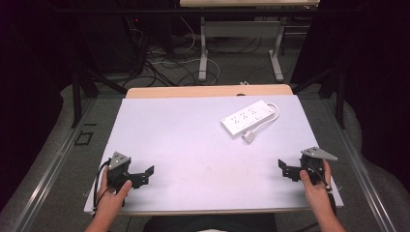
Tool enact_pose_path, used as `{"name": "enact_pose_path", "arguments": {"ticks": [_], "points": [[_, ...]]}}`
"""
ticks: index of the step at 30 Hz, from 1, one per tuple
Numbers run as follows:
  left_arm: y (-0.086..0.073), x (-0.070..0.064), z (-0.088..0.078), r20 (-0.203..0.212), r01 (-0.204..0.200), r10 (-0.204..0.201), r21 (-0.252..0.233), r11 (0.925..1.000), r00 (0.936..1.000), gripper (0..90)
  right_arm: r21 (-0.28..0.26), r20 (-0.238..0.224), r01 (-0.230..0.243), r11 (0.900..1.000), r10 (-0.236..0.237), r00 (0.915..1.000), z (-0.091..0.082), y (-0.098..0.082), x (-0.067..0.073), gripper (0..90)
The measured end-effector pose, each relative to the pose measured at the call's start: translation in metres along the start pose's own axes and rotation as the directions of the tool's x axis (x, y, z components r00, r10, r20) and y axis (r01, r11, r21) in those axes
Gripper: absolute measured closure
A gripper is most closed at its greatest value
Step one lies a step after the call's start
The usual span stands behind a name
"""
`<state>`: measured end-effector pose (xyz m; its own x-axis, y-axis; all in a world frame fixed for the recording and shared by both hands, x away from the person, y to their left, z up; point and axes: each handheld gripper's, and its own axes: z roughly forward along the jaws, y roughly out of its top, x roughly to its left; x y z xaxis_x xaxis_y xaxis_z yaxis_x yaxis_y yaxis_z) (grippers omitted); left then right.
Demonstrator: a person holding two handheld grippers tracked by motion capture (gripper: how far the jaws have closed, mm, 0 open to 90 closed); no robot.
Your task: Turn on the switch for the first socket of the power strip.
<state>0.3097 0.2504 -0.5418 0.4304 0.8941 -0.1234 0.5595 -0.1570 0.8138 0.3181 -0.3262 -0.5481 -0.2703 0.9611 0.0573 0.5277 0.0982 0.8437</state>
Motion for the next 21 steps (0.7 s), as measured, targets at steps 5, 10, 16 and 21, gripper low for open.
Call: {"name": "enact_pose_path", "arguments": {"ticks": [5, 10, 16, 21], "points": [[0.0, 0.001, 0.0, 0.0, 0.0, 0.0, 0.004, 1.0, 1.0, 0.1, 0.008, 0.02, -0.023, 1.0, 0.023, 0.9995, 0.002, -0.004, -0.01, 0.1], [0.0, 0.001, -0.001, -0.001, 0.004, -0.004, 0.002, 1.0, 1.0, 0.1, 0.027, 0.026, -0.05, 0.998, 0.049, 0.9984, 0.004, -0.007, -0.014, 0.1], [0.0, 0.002, -0.001, -0.001, 0.007, -0.007, 0.006, 1.0, 1.0, 0.1, 0.036, 0.031, -0.062, 0.997, 0.061, 0.9977, 0.009, -0.011, -0.018, 0.1], [0.0, 0.002, -0.001, -0.002, 0.005, -0.005, 0.007, 1.0, 1.0, 0.1, 0.06, 0.016, -0.066, 0.996, 0.065, 0.9977, 0.012, -0.012, -0.019, 0.7]]}}
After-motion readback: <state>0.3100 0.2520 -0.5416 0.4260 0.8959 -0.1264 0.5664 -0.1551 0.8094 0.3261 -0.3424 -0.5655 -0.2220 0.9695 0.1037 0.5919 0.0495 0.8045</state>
